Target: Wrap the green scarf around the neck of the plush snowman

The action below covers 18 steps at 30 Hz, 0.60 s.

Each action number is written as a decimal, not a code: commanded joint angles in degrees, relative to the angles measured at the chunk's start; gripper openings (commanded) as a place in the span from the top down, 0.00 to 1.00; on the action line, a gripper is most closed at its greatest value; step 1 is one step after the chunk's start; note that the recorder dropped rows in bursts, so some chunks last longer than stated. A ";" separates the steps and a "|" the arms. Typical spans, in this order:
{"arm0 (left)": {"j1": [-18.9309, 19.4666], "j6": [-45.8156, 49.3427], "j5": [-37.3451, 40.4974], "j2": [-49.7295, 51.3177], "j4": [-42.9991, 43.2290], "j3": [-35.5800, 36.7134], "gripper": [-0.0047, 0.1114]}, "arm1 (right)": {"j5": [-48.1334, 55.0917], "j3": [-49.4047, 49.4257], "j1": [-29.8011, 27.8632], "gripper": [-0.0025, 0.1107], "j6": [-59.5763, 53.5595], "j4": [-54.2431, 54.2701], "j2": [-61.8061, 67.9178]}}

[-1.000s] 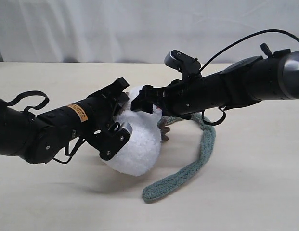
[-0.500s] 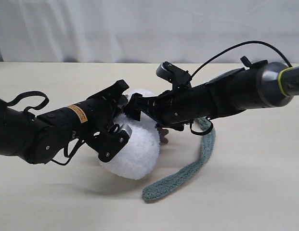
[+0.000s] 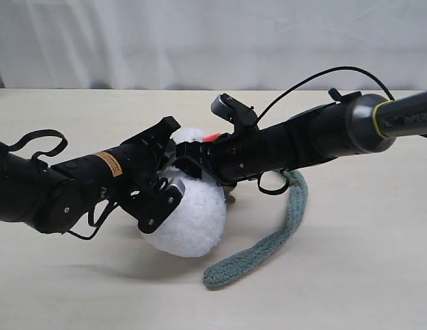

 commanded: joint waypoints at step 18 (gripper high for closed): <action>-2.12 -47.70 -17.57 -2.95 -28.46 -0.21 0.28 | -13.75 -0.24 0.69 0.94 -7.60 -2.43 -0.64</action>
